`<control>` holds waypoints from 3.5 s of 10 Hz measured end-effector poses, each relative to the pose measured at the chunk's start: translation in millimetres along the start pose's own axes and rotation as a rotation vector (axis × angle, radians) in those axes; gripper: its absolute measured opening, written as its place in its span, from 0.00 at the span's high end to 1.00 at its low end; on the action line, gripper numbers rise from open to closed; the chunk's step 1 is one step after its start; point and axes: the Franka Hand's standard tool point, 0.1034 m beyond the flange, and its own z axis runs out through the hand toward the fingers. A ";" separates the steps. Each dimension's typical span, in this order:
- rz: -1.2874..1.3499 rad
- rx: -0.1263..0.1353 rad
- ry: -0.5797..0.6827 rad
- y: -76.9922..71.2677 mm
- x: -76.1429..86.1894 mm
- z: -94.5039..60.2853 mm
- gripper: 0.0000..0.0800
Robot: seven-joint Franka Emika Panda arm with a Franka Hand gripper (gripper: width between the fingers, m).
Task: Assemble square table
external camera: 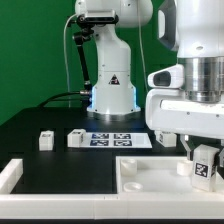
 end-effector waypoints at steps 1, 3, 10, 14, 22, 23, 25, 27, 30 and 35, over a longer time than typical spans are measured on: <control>0.179 0.003 -0.002 -0.3 -0.2 -0.2 0.64; 0.606 0.025 -0.033 -3.6 -3.6 1.6 0.64; 0.349 0.046 -0.038 -4.4 -3.7 1.7 0.23; 0.006 0.054 -0.021 -2.0 -0.3 2.4 0.19; -0.354 0.009 0.047 -0.7 10.5 -1.2 0.57; -0.263 0.012 0.050 0.6 11.3 -0.8 0.64; 0.013 0.013 0.055 3.9 10.6 -0.8 0.64; 0.358 0.023 0.021 7.3 10.2 -0.4 0.64; 0.812 0.070 -0.081 11.5 10.1 0.0 0.64; 0.917 0.064 -0.089 11.4 6.6 1.2 0.54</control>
Offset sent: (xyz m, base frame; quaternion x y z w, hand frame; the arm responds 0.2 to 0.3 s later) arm 0.0278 0.0219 0.0081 0.1711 -0.0526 0.4562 0.8717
